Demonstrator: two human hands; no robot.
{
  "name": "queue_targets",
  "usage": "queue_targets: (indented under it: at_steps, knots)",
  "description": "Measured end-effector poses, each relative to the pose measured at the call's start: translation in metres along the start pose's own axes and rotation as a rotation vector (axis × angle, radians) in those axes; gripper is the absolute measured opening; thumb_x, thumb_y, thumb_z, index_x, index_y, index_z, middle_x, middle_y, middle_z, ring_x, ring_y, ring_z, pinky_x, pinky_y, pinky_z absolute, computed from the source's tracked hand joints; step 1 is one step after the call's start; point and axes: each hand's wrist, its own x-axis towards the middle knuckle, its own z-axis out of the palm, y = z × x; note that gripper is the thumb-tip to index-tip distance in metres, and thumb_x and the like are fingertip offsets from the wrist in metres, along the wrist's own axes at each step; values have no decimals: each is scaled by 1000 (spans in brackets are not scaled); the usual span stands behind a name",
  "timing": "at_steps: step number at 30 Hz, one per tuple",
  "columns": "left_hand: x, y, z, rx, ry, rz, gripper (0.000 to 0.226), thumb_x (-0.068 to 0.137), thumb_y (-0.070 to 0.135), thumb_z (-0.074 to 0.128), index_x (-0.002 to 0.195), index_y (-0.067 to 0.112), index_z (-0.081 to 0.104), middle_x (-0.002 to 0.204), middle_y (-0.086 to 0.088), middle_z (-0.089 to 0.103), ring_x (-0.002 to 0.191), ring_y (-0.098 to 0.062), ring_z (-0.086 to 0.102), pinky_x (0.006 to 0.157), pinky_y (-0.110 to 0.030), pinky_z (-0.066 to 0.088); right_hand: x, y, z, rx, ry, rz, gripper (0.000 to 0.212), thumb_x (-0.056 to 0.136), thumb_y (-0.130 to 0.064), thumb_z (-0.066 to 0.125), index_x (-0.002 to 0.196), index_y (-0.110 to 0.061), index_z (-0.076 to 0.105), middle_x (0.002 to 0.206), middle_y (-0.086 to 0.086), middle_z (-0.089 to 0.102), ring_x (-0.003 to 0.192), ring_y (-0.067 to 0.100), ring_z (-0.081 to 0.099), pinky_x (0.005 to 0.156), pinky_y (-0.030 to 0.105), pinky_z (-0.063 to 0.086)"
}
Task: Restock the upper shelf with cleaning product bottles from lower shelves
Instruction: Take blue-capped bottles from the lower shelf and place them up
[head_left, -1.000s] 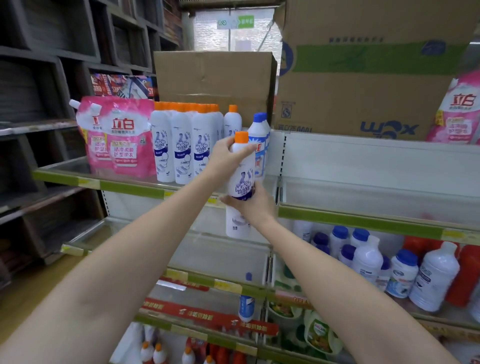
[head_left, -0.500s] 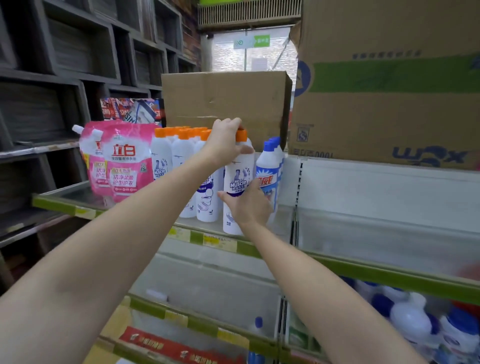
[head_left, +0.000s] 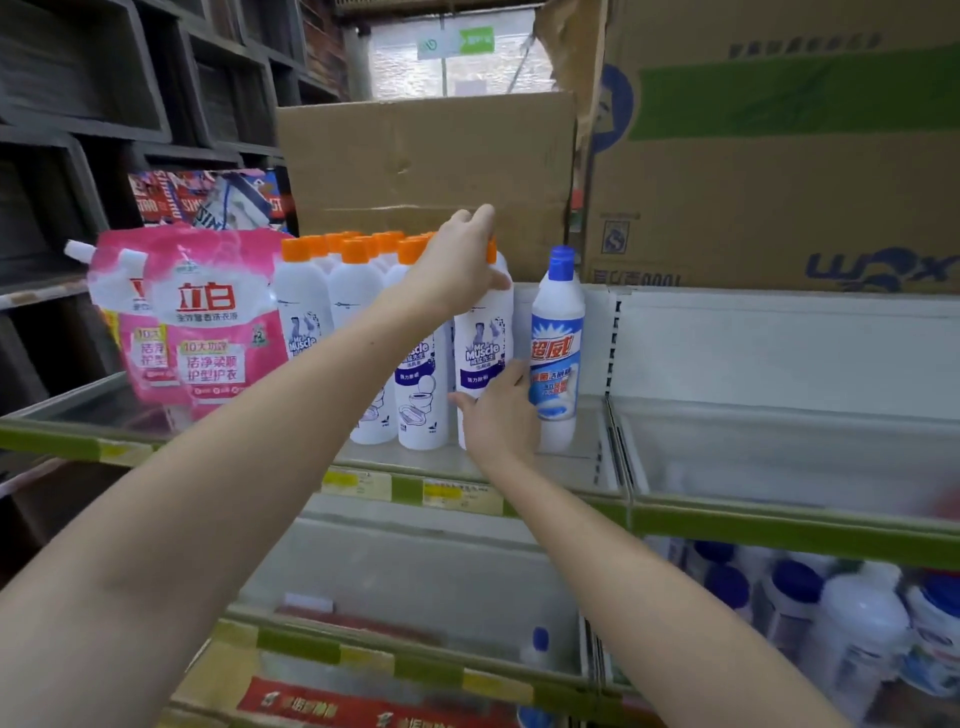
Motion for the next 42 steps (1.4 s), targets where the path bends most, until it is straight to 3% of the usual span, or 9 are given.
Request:
queue_targets:
  at_steps: [7,10,13,16,21,24,34,40,42]
  knots:
    - [20,-15,-2,86,-134,103,47,85,20,78,113,8,41,105,-11,47,91,-25,46,70,-35,41,5,-2,25,42,33,211,47,92,-18,70,128,0,44,131,18,58,119,35,57,90,37,48]
    - [25,-19,-4,118,-169,126,49,82,16,81,108,9,40,100,-11,45,93,-30,54,67,-33,41,15,-5,30,48,10,230,50,92,-19,71,130,-1,45,132,16,58,119,34,58,85,35,45]
    - [31,-26,6,186,-173,165,63,76,6,83,124,2,43,121,-19,47,103,-36,59,69,-32,42,29,-3,37,55,-10,238,49,93,-18,69,133,-4,43,132,14,58,116,32,58,85,34,45]
    - [40,-28,16,256,-151,184,59,79,-1,79,126,0,43,131,-22,41,99,-36,64,65,-30,40,38,1,42,30,-17,219,46,95,-15,64,133,-4,41,133,15,56,115,32,58,86,36,45]
    - [60,-29,29,323,-133,162,40,95,12,64,129,-2,47,130,-20,49,107,-32,63,79,-30,51,60,4,46,56,-75,217,54,93,-17,67,137,-4,38,137,16,51,120,33,56,91,37,46]
    - [68,-28,34,352,-126,154,56,86,8,75,131,0,44,131,-19,45,110,-33,62,75,-32,46,74,5,48,77,-103,242,60,91,-16,70,139,-4,36,139,16,48,122,33,53,95,37,46]
    - [82,-24,46,357,-135,82,59,83,2,75,131,0,40,130,-21,41,99,-31,64,71,-30,43,89,10,56,118,-125,286,60,92,-12,68,140,-5,33,141,15,41,122,33,52,98,41,47]
    - [68,-22,38,301,-122,46,51,85,-1,71,128,0,42,131,-24,40,67,-19,49,61,-27,39,84,5,47,131,-141,291,60,91,-16,70,139,-6,36,138,14,46,122,33,53,100,41,48]
    - [59,-23,36,210,-84,58,42,90,0,64,127,-4,45,125,-21,45,75,-19,54,66,-25,40,79,3,43,127,-147,294,59,91,-19,70,139,-5,38,138,15,47,122,34,53,100,42,48]
